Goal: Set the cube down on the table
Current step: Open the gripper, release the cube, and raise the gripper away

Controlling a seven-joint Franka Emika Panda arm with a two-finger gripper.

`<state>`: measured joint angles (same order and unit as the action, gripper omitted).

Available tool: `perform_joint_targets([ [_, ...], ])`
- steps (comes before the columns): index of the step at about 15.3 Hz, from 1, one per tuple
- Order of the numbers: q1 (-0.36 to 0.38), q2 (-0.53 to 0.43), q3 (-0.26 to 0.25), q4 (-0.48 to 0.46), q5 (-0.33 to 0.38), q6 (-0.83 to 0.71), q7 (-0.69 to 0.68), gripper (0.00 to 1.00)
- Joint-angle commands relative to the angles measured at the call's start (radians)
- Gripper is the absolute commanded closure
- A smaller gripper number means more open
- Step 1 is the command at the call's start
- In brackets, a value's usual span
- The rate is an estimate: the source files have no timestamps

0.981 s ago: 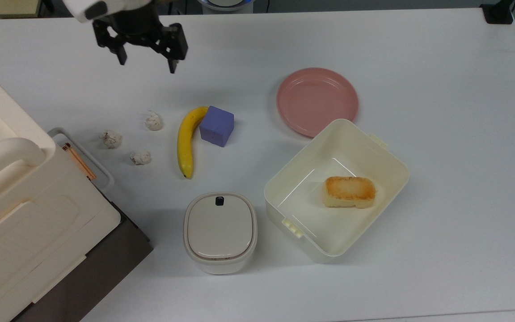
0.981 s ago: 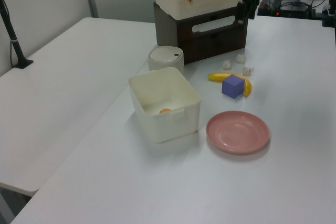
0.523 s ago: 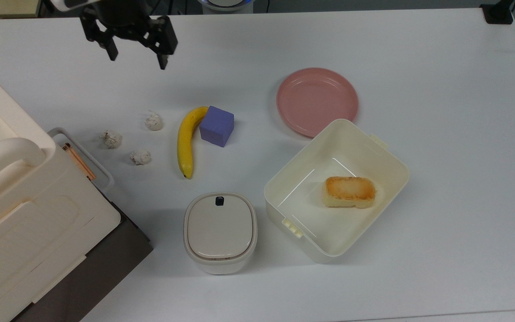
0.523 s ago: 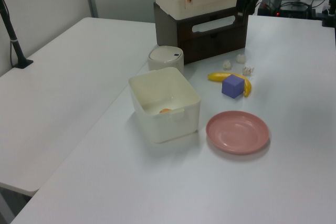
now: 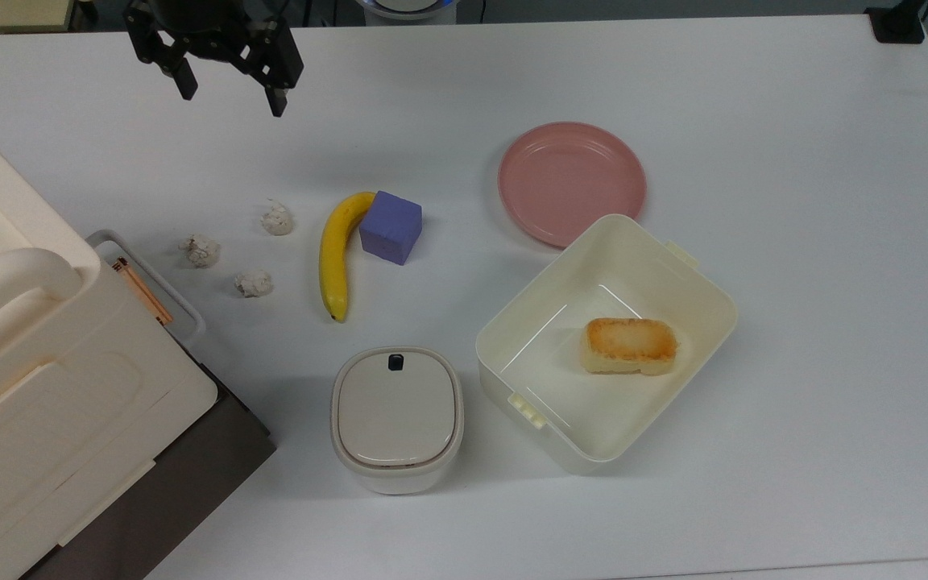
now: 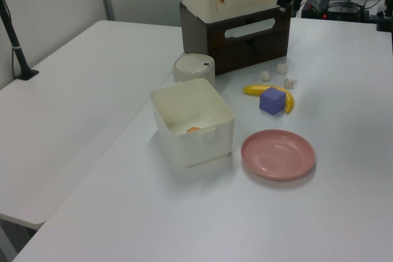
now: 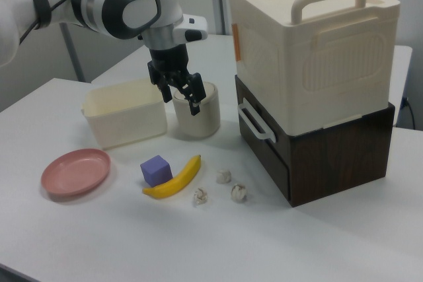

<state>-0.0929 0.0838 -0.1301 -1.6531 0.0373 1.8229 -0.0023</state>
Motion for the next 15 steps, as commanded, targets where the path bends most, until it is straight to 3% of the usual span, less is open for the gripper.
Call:
perform_joint_targets([
  [1, 0.005, -0.009, 0.023, 0.007, 0.012, -0.033, -0.018, 0.0],
  [6, 0.022, 0.002, 0.102, -0.007, -0.008, -0.024, -0.024, 0.0],
  [9, 0.061, 0.008, 0.102, -0.007, -0.039, -0.022, -0.027, 0.0],
  [15, 0.068, 0.004, 0.106, -0.002, -0.043, -0.02, -0.027, 0.0],
])
